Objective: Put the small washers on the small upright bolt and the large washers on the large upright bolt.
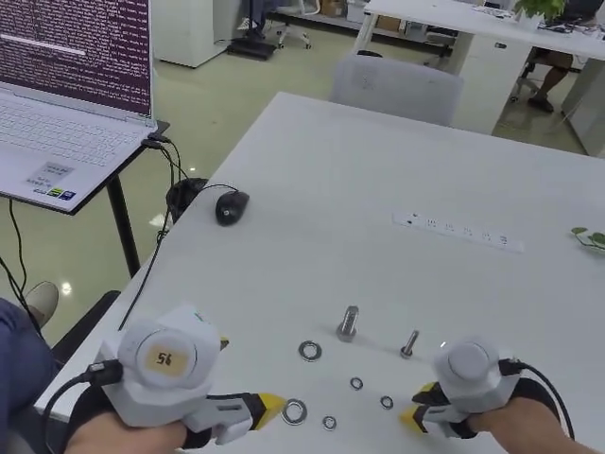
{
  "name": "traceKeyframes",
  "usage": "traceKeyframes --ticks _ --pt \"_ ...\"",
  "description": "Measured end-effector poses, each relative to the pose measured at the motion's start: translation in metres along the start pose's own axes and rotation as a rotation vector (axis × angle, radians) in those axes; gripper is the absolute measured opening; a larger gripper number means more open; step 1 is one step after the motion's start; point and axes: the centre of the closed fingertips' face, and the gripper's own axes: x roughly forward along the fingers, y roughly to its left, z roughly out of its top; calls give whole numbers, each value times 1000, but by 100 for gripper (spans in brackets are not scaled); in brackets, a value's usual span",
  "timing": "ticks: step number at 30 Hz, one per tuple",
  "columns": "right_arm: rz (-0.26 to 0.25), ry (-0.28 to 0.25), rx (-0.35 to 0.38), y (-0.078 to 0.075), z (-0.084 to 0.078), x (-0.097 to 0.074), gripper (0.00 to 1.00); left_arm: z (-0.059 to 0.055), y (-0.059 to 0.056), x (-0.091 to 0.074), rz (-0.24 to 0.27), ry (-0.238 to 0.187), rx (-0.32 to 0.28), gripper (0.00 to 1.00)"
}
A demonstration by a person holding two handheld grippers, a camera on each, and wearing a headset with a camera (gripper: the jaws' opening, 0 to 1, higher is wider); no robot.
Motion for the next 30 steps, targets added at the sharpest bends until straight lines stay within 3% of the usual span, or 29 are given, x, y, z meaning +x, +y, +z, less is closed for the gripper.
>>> traceKeyframes --ticks 11,15,19,30 --pt "18 -10 -18 11 12 7 24 -4 -12 2 -51 24 33 61" --pt "13 -7 -15 11 14 8 23 -1 -18 9 -89 39 61 61" --pt "20 -4 -62 13 15 9 22 2 -25 15 -118 47 105 61" --pt "24 2 -80 13 19 12 18 16 -34 27 -144 48 136 61"
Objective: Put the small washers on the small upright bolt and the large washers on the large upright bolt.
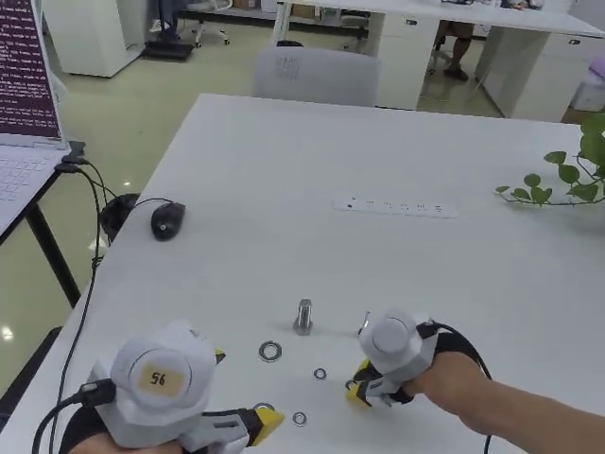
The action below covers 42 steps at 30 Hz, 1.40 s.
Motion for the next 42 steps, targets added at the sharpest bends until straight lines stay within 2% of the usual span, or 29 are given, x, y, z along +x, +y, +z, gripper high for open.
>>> traceKeyframes --ticks 9,19,29,33,39,42 --pt "-2 2 -17 3 0 0 14 -1 1 2 -7 11 6 61" --pt "7 -5 2 2 0 0 14 -2 3 3 -14 12 10 61" --pt "31 -25 86 1 0 -1 13 -13 9 -1 -8 12 -15 61" --pt "32 -18 74 2 0 -1 13 -11 13 -2 -5 4 -19 61" --pt "55 11 -17 3 -2 -2 14 -8 19 -2 -7 -11 -16 61" --pt "50 29 -22 2 -3 -2 15 -11 18 2 -23 -1 0 61"
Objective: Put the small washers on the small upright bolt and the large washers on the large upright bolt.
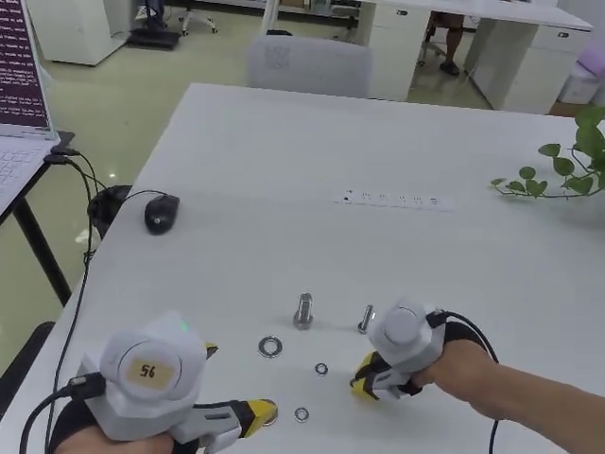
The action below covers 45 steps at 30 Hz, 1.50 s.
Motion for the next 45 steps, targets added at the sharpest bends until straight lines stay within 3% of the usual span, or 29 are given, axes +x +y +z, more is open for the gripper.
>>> traceKeyframes --ticks 4,11,18,26,31,37,41,45 --pt "11 43 -94 4 -2 0 18 4 1 0 -3 -3 6 61" --pt "24 61 -101 1 -2 0 14 4 0 4 -12 -3 5 61" --pt "8 34 -60 2 -3 -2 13 10 3 5 -10 -9 7 61" --pt "-18 -13 11 -2 -12 -8 13 6 6 4 -1 0 -9 60" --pt "-55 -61 98 -12 -16 -19 13 4 7 4 7 0 -22 60" --pt "-92 -75 120 -26 -19 -31 13 6 8 5 15 -3 -25 60" --pt "-137 -120 160 -44 -10 -45 13 7 10 4 24 -7 -32 60" --pt "-178 -132 154 -62 0 -55 13 7 11 4 26 -8 -29 60"
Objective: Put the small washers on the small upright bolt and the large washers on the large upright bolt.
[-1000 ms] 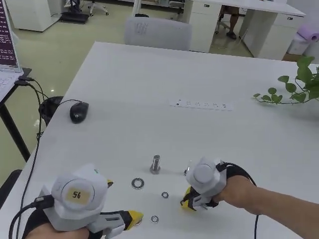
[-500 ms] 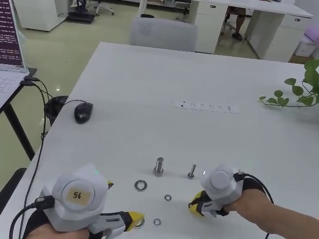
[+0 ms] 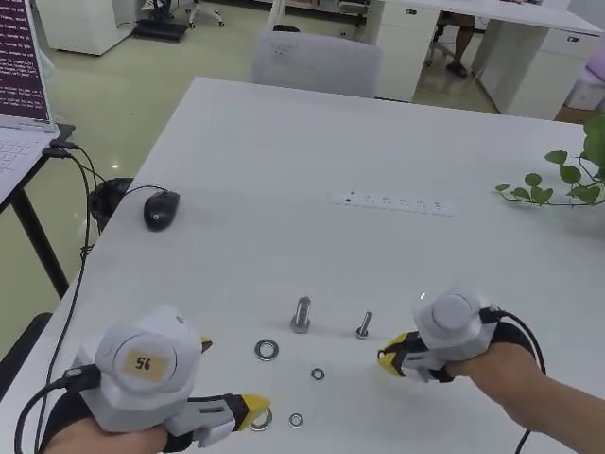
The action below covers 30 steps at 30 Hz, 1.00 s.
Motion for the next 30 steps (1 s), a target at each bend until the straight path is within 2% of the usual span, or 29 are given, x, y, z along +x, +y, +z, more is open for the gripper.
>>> traceKeyframes --ticks 5,15,22,30 --pt "-25 -13 -25 -14 19 -4 12 -1 1 -1 3 -1 -3 61" --pt "-34 7 -73 -30 38 -1 12 -2 4 -4 9 -2 -11 60" --pt "-20 45 -96 -34 39 5 13 -2 5 -4 11 -6 -13 60" --pt "-4 71 -115 -30 40 8 13 -3 7 -5 15 -9 -20 60"
